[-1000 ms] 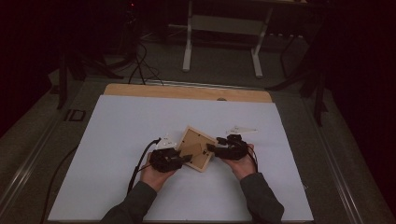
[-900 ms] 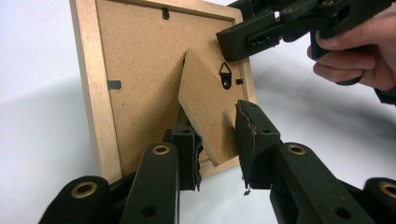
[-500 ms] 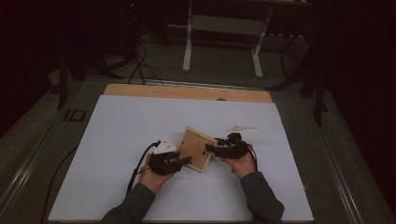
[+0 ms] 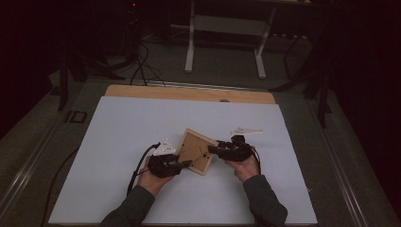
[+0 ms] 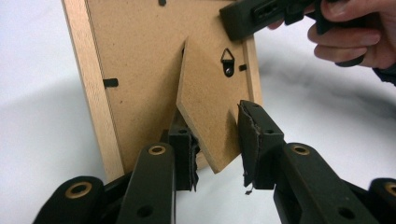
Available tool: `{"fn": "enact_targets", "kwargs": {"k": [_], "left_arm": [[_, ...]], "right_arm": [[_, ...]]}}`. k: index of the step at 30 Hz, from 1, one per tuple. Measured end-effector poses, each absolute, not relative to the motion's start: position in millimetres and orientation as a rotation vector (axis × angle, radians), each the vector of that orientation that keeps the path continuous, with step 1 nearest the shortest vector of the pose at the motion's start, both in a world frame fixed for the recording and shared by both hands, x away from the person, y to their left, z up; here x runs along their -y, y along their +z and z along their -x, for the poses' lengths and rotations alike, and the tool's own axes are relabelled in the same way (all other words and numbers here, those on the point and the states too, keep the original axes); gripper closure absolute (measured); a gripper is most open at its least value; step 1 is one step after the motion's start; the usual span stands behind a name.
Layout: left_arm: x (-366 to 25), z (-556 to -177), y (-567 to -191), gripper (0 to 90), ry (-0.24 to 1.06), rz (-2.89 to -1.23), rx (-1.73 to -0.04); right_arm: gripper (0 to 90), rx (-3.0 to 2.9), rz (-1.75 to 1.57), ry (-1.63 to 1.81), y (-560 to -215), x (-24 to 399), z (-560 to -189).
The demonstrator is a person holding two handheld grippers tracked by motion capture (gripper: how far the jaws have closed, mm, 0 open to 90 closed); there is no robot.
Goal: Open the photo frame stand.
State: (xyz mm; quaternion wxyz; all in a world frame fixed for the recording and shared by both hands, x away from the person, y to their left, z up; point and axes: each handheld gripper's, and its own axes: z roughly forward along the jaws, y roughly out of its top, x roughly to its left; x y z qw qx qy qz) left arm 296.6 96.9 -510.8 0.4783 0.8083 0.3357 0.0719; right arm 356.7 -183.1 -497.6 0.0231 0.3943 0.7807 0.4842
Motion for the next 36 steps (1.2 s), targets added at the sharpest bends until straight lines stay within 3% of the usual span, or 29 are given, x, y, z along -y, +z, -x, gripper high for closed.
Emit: {"fn": "enact_targets", "kwargs": {"k": [19,36], "left_arm": [[-96,-297,-516,56.6,0.182,-2.014,-0.819],[-107,-295,-507,53.7,0.2,-1.958,-0.814]], "right_arm": [[57.4,-2.412,-1.102,1.473,-483,169,-344],[58.4,-2.406,-1.001,1.421,-476,162,-330]]}}
